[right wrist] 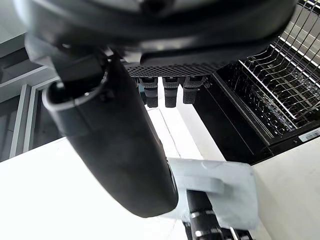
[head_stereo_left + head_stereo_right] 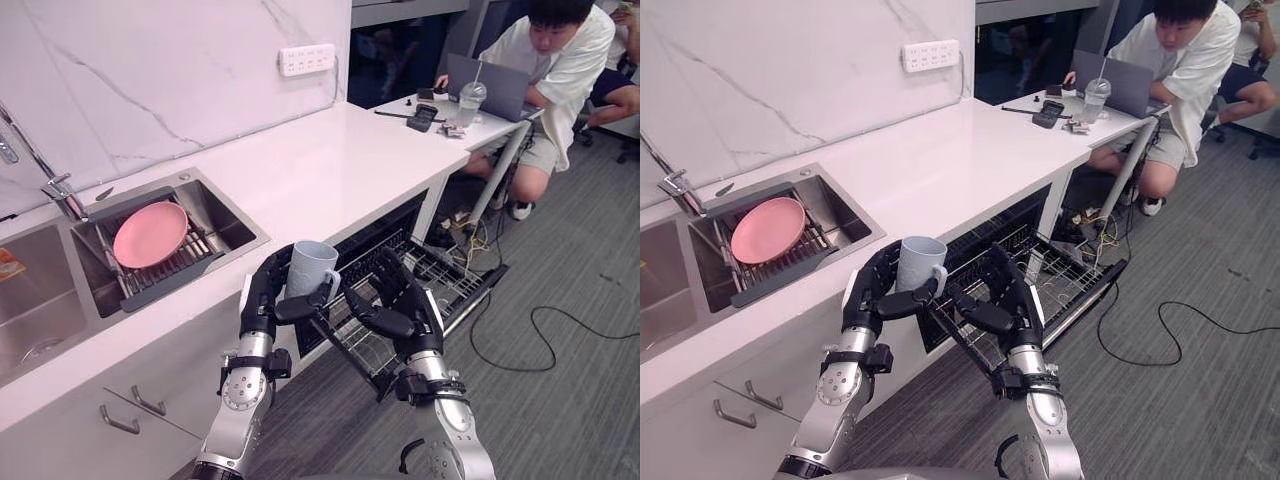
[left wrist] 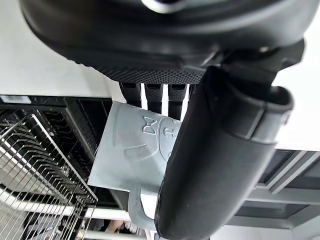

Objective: Walk over to the sink, pick up the cup, carry it to the dishwasher, place the cup inside the dishwasher, then close the dishwasher door

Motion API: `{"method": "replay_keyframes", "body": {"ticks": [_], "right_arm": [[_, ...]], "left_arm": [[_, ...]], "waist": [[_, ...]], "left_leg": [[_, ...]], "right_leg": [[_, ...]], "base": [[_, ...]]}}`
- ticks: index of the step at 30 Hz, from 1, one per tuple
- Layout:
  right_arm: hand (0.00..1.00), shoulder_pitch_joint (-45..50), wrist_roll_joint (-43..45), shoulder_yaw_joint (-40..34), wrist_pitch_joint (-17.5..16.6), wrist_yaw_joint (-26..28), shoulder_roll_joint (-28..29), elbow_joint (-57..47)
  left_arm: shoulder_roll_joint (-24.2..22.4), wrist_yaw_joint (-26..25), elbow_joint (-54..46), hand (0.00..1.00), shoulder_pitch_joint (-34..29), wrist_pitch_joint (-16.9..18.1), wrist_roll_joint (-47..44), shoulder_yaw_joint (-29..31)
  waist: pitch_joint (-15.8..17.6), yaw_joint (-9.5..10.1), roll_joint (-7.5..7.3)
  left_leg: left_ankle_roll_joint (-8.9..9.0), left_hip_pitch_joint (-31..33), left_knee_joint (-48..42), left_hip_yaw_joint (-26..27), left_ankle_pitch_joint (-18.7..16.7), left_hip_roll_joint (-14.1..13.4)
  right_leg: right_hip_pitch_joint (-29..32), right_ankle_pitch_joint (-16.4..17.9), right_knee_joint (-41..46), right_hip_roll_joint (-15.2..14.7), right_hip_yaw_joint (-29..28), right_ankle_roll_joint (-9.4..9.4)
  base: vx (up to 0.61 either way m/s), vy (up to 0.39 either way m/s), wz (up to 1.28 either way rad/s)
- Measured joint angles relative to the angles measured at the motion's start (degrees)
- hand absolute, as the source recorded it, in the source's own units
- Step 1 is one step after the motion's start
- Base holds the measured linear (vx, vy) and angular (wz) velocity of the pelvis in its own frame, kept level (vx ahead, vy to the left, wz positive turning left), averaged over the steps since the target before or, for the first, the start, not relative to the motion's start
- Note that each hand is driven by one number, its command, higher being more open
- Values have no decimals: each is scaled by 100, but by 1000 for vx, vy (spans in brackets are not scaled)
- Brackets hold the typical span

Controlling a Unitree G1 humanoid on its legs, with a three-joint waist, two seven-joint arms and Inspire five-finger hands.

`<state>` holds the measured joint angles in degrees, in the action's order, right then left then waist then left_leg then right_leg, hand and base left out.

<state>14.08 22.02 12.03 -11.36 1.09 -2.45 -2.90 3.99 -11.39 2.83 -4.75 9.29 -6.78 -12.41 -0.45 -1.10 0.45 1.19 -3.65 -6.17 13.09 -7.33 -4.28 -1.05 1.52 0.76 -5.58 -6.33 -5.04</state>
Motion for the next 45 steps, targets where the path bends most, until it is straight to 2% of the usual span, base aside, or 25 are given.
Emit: {"method": "replay_keyframes", "body": {"ticks": [8,14,28,39,40,45], "right_arm": [[90,-7,101,133,0,49,-110,-222],[90,-52,100,261,0,51,-108,-238],[90,-530,327,323,-19,-342,-87,348],[90,-728,309,320,-20,-846,-16,636],[30,-730,309,322,-19,-869,-4,642],[30,-866,324,329,-18,-920,-9,717]], "left_arm": [[10,-9,43,30,323,-10,0,8],[-52,5,43,30,336,-10,-21,-52],[58,44,252,30,359,-14,-163,-1142],[164,2,262,30,366,-23,-285,-1509],[165,-12,262,30,370,-28,-285,-1522],[181,-135,262,30,475,-51,-292,-1571]], "waist": [[-5,-67,6],[-6,-86,7],[-51,-109,0],[-158,-108,-71],[-161,-103,-76],[-192,-99,-128]], "left_leg": [[-5,135,-68,79,24,29],[-9,181,-71,65,27,35],[-38,307,-4,-171,193,85],[-26,402,37,-301,288,84],[-24,403,48,-306,299,84],[-16,427,59,-318,334,77]], "right_leg": [[127,-162,-101,-14,-147,-32],[131,-169,-119,-23,-132,-38],[184,-169,-106,-78,73,-38],[199,-186,-102,-76,205,-21],[201,-190,-102,-75,209,-15],[221,-221,-105,-69,216,-3]], "base": [[-68,-13,-9],[-1,-2,1],[-39,-23,9],[-20,-16,6],[-33,-15,3],[-37,-11,1]]}}
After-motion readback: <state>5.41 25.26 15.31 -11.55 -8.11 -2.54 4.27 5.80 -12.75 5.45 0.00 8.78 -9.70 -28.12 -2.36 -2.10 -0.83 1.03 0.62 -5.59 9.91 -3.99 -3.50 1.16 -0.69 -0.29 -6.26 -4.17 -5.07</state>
